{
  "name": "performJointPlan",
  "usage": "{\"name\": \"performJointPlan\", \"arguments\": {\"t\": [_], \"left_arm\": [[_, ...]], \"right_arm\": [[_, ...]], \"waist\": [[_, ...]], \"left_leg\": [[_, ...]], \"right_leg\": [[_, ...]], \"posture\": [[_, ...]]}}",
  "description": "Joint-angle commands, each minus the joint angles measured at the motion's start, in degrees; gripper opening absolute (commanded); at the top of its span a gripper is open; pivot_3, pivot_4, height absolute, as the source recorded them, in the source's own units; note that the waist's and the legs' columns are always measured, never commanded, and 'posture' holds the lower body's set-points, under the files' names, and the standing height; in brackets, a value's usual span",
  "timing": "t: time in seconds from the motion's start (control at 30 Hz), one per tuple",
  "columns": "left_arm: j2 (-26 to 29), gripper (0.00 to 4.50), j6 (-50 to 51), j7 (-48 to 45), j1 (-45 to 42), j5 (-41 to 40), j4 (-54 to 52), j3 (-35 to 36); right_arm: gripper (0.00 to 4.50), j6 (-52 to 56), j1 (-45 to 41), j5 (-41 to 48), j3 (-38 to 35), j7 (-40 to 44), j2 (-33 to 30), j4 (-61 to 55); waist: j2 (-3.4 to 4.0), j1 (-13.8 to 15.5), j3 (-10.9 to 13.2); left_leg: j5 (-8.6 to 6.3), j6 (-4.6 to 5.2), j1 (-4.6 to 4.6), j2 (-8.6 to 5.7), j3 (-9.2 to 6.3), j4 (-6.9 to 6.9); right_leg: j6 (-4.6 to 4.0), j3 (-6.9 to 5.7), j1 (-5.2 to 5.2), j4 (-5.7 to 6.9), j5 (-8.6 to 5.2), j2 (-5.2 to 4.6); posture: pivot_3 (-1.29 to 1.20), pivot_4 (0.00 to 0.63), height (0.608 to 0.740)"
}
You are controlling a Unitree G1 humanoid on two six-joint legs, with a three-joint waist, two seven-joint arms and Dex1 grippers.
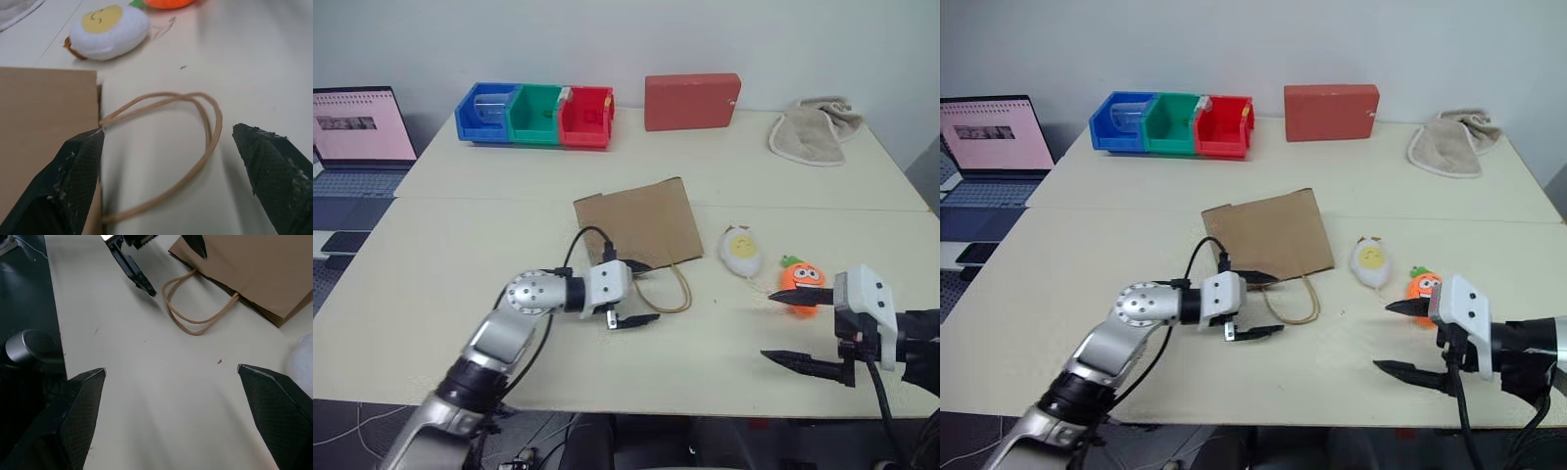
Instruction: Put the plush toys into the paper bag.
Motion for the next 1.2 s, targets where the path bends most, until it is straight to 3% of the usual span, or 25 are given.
{"name": "performJointPlan", "arguments": {"t": [0.03,0.1,0.2,0.6,0.87,0.9,0.97,1.2], "left_arm": [[-1.7,4.47,-3.5,0.9,-2.1,1.6,3.0,-0.6],[-2.6,4.47,-5.3,0.8,-2.8,2.8,5.1,-1.3],[-4.5,3.91,-7.5,1.7,-4.1,3.9,8.5,-1.7],[-6.5,0.03,-6.0,-2.4,-3.9,1.5,8.6,-1.4],[-4.3,0.01,9.4,-5.8,-4.2,-7.3,0.2,2.6],[-4.1,0.0,11.2,-5.7,-4.6,-8.3,-0.3,3.2],[-3.7,0.0,13.9,-5.8,-5.3,-9.7,-0.9,4.4],[-3.7,0.0,23.0,-3.9,-10.3,-16.2,-1.7,10.1]], "right_arm": [[4.5,0.5,0.1,1.4,-1.8,-0.9,-0.3,-1.6],[4.5,0.6,0.2,1.4,-1.7,-1.1,-0.5,-1.7],[4.5,1.0,-0.3,1.8,-1.4,-1.7,-0.4,-1.9],[4.5,0.3,1.6,1.5,0.1,-3.8,0.9,-2.6],[4.5,-1.4,-0.9,-4.0,6.3,-10.6,4.4,-0.8],[4.33,-1.6,-1.7,-4.3,7.5,-11.3,5.3,-0.6],[3.97,-2.2,-3.0,-4.6,9.3,-12.2,6.8,-0.2],[1.39,-4.4,-8.6,-7.5,17.8,-16.0,14.1,3.1]], "waist": [[0.0,0.0,0.0],[0.0,0.0,0.0],[0.0,0.0,0.0],[0.0,0.0,0.0],[0.0,-0.2,0.0],[0.0,-0.2,0.0],[0.0,-0.2,0.0],[-0.02,-0.2,0.0]], "left_leg": [[0.0,0.0,0.04,0.01,0.0,0.0],[0.0,0.0,0.06,0.01,0.0,-0.02],[0.0,0.0,0.06,0.0,-0.06,-0.03],[0.0,0.0,0.03,-0.05,-0.18,-0.07],[0.0,0.0,0.06,-0.04,-0.18,-0.07],[0.0,0.0,0.06,-0.04,-0.18,-0.07],[0.0,0.0,0.05,-0.03,-0.18,-0.06],[0.0,0.0,0.04,-0.04,-0.26,-0.08]], "right_leg": [[0.0,0.0,0.01,0.01,0.0,0.0],[0.0,-0.01,0.01,0.05,0.0,0.0],[0.0,-0.03,0.03,0.06,0.0,0.01],[0.11,-0.05,0.06,0.04,0.06,0.01],[0.05,-0.07,0.07,0.04,0.02,0.01],[0.04,-0.07,0.07,0.04,0.02,0.01],[0.04,-0.09,0.07,0.04,0.01,0.01],[0.04,-0.12,0.06,0.05,0.02,0.04]], "posture": [[0.0,0.15,0.74],[0.0,0.15,0.74],[0.0,0.15,0.74],[0.0,0.15,0.74],[0.0,0.15,0.74],[0.0,0.15,0.74],[0.0,0.15,0.74],[0.0,0.15,0.74]]}}
